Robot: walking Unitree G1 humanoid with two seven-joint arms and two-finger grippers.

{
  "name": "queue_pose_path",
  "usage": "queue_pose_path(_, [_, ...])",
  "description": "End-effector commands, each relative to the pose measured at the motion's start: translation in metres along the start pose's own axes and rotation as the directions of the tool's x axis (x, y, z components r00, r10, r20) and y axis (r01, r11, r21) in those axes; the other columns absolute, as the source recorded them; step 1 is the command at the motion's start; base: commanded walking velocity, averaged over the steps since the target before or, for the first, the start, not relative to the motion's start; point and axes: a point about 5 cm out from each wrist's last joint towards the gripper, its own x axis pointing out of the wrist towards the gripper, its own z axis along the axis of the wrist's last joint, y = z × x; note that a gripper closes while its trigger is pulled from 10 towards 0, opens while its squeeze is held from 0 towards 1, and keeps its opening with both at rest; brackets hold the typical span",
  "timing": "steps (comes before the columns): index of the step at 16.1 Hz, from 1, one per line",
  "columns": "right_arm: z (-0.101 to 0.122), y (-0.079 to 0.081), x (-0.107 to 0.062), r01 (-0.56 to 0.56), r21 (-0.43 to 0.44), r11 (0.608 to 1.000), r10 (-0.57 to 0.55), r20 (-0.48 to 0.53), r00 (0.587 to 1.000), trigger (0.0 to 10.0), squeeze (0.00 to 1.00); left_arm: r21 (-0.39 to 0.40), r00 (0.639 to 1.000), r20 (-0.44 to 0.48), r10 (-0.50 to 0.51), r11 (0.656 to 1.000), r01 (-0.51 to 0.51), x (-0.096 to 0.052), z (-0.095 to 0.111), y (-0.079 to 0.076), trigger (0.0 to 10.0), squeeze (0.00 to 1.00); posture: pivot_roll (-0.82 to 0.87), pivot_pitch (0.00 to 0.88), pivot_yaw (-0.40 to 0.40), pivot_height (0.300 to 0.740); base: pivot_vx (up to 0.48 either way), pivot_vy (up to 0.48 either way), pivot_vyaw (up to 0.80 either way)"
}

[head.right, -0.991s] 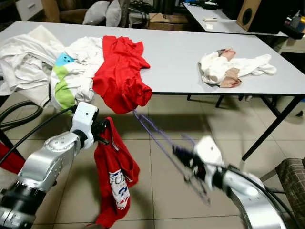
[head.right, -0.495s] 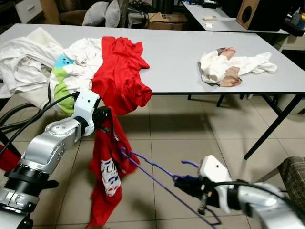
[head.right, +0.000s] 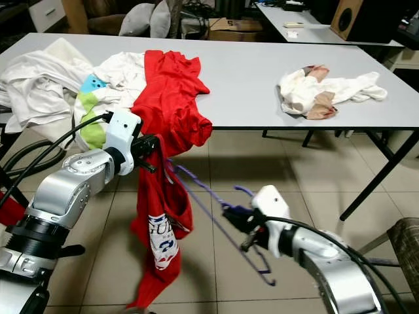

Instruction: Hang hanger

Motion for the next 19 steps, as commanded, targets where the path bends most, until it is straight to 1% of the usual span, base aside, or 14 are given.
queue_pose_path(1, [0.008,0.003,-0.001,-0.039,-0.018,0.999,0.04,0.02,0.999,10.0,0.0,0.023,0.999,0.032,0.02,1.0,-0.021,0.0,0.014,0.003,10.0,0.0,0.0,0.0,-0.001,0.74,0.0,0.0,0.0])
queue_pose_path(3, [0.013,0.006,-0.005,-0.072,-0.011,0.997,0.072,0.024,0.997,10.0,0.0,0.023,0.999,0.029,0.022,0.999,-0.022,0.0,0.015,0.002,10.0,0.0,0.01,0.0,-0.007,0.74,0.0,0.0,0.0])
queue_pose_path(6, [0.015,0.004,-0.009,-0.06,0.001,0.998,0.06,0.011,0.998,10.0,0.0,0.02,0.999,0.036,0.015,1.0,-0.016,-0.001,0.019,0.001,10.0,0.0,0.01,0.0,-0.015,0.74,0.0,0.0,0.0])
queue_pose_path(8, [0.012,-0.007,-0.001,0.012,0.035,0.999,-0.011,-0.023,1.0,10.0,0.0,0.031,0.998,0.058,-0.034,0.999,0.032,-0.006,0.028,-0.007,10.0,0.0,0.01,0.0,-0.021,0.74,0.0,0.0,0.0])
queue_pose_path(9, [0.011,-0.008,0.0,0.02,0.041,0.999,-0.018,-0.027,0.999,10.0,0.0,0.033,0.997,0.06,-0.041,0.999,0.039,-0.007,0.029,-0.008,10.0,0.0,0.01,0.0,-0.021,0.74,0.0,0.0,0.0])
queue_pose_path(12, [0.0,-0.011,0.009,0.035,0.134,0.99,-0.026,-0.063,0.998,10.0,0.0,0.044,0.992,0.1,-0.084,0.996,0.08,-0.013,0.048,-0.015,10.0,0.0,0.02,0.0,-0.026,0.74,0.0,0.0,0.0])
queue_pose_path(14, [-0.004,-0.013,0.011,0.038,0.152,0.988,-0.028,-0.072,0.997,10.0,0.0,0.047,0.99,0.111,-0.093,0.995,0.088,-0.014,0.053,-0.017,10.0,0.0,0.02,0.0,-0.025,0.74,0.0,0.0,0.0])
queue_pose_path(15, [-0.011,-0.017,0.011,0.05,0.143,0.988,-0.033,-0.113,0.993,10.0,0.0,0.047,0.987,0.123,-0.101,0.994,0.096,-0.014,0.057,-0.019,10.0,0.0,0.02,0.0,-0.024,0.74,0.0,0.0,0.0])
queue_pose_path(17, [-0.012,-0.019,0.009,0.053,0.151,0.987,-0.034,-0.127,0.991,10.0,0.0,0.051,0.988,0.122,-0.098,0.994,0.093,-0.014,0.059,-0.019,10.0,0.0,0.02,0.0,-0.024,0.74,0.0,0.0,0.0])
queue_pose_path(18, [-0.016,-0.02,0.008,0.055,0.153,0.987,-0.031,-0.156,0.987,10.0,0.0,0.051,0.988,0.122,-0.09,0.995,0.084,-0.014,0.06,-0.018,10.0,0.0,0.02,0.0,-0.023,0.74,0.0,0.0,0.0])
queue_pose_path(19, [-0.022,-0.02,0.006,0.065,0.183,0.981,-0.029,-0.19,0.981,10.0,0.0,0.052,0.989,0.126,-0.081,0.996,0.075,-0.014,0.062,-0.017,10.0,0.0,0.02,0.0,-0.032,0.74,0.0,0.0,0.0])
